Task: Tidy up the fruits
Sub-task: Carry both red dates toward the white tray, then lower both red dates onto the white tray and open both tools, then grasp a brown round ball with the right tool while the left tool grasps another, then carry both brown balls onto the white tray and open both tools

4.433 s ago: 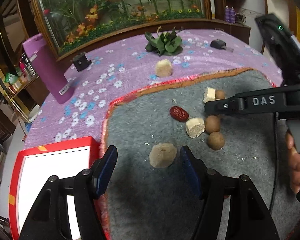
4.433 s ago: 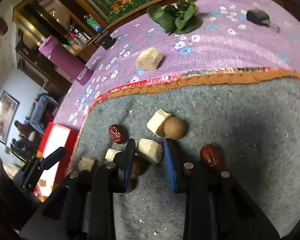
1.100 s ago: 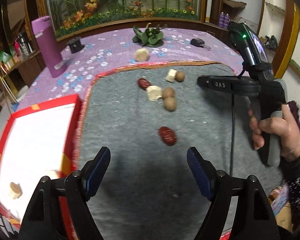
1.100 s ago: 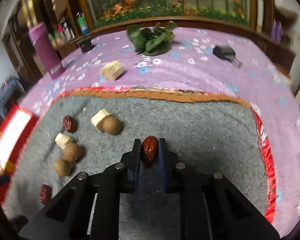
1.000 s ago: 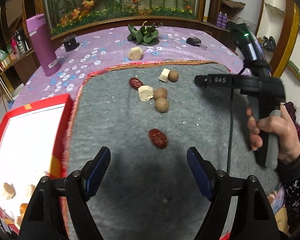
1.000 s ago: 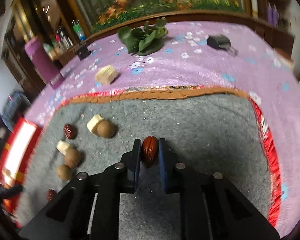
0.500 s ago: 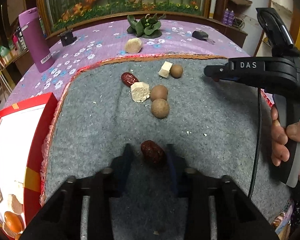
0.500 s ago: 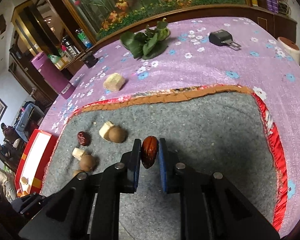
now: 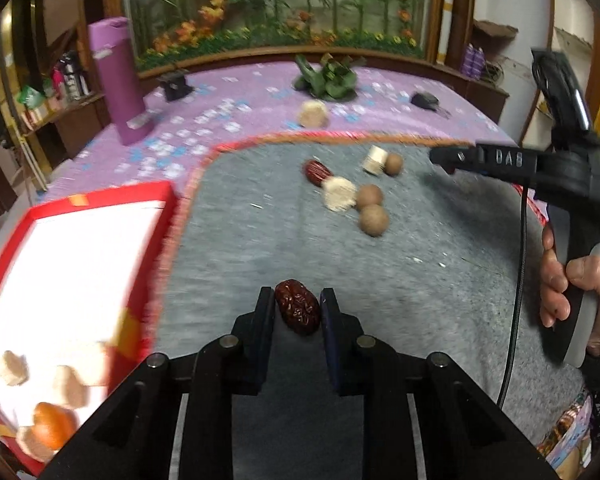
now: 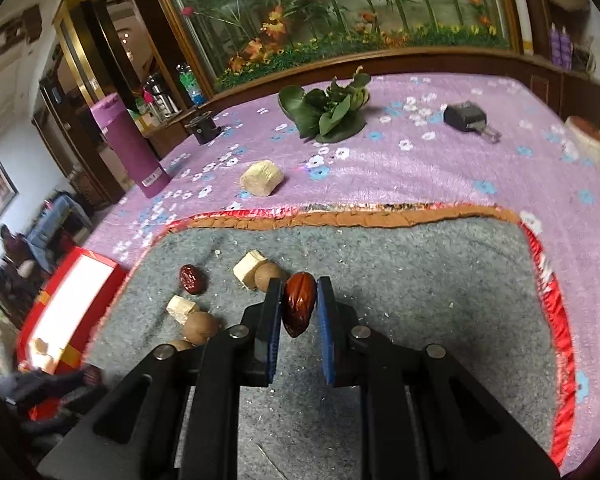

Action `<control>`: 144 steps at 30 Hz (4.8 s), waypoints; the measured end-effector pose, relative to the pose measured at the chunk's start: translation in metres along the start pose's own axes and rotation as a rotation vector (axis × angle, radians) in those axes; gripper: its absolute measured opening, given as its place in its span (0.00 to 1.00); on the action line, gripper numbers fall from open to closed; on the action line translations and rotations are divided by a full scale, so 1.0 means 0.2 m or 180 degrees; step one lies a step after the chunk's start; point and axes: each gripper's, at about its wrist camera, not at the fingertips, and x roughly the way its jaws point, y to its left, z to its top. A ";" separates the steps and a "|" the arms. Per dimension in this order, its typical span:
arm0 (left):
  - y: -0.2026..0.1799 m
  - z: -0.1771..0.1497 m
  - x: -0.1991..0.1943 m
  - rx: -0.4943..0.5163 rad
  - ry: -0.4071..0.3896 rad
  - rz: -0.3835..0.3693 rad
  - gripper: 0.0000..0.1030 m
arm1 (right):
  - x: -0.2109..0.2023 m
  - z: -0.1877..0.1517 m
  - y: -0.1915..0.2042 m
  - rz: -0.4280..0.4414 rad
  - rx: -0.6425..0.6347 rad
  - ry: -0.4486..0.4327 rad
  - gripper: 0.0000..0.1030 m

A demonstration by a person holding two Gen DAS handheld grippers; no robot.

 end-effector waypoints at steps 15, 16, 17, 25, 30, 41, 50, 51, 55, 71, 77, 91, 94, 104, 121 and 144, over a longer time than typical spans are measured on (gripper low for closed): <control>0.65 -0.07 -0.31 -0.0546 -0.0522 0.0992 0.21 | 0.08 -0.26 1.02 0.1205 -0.0653 0.0458 0.19; 0.69 -0.08 -0.30 -0.0586 -0.0511 0.1031 0.21 | 0.08 -0.28 1.07 0.1248 -0.0707 0.0454 0.19; 0.73 -0.09 -0.30 -0.0632 -0.0493 0.1068 0.21 | 0.07 -0.29 1.13 0.1294 -0.0763 0.0447 0.19; 0.89 -0.16 -0.24 -0.0810 -0.0371 0.1209 0.21 | 0.13 -0.45 1.38 0.1480 -0.1148 0.0528 0.19; 0.96 -0.22 -0.24 -0.0885 -0.0293 0.1244 0.22 | 0.16 -0.46 1.39 0.1435 -0.1161 0.0549 0.19; 0.98 -0.25 -0.27 -0.0990 -0.0280 0.1452 0.71 | 0.17 -0.45 1.40 0.1395 -0.1155 0.0530 0.57; 0.93 -0.23 -0.29 -0.0984 -0.0312 0.1410 0.77 | 0.16 -0.34 1.14 0.1721 -0.0245 0.0407 0.66; 0.91 -0.22 -0.30 -0.0954 -0.0318 0.1394 0.77 | 0.16 -0.34 1.11 0.1769 -0.0142 0.0418 0.66; 0.80 -0.17 -0.32 -0.0786 -0.0361 0.1282 0.77 | 0.11 -0.31 1.04 0.1778 -0.0029 0.0395 0.67; 0.18 0.04 -0.19 0.0229 -0.0298 0.0382 0.79 | -0.02 -0.01 0.16 0.0127 -0.0175 0.0268 0.67; 0.07 0.06 -0.14 0.0255 -0.0106 0.0026 0.79 | 0.16 0.04 0.11 -0.0194 -0.0464 0.0506 0.45; -0.07 0.14 0.05 0.0233 0.0262 -0.0288 0.77 | 0.27 0.09 0.09 -0.0088 -0.0387 0.0461 0.22; -0.12 0.18 0.09 0.0258 0.0273 -0.0345 0.73 | 0.26 0.12 -0.02 0.0227 -0.0028 0.0475 0.22; -0.24 0.24 0.25 0.0287 0.0334 -0.0243 0.35 | 0.22 0.17 -0.17 0.0445 0.0519 0.0448 0.22; -0.21 0.24 0.21 0.0175 0.0041 -0.0108 0.21 | 0.20 0.18 -0.15 0.0339 0.0421 0.0324 0.22; 0.08 0.24 -0.15 0.0041 -0.0637 0.0654 0.21 | 0.13 0.17 -0.12 0.0300 0.0300 0.0092 0.22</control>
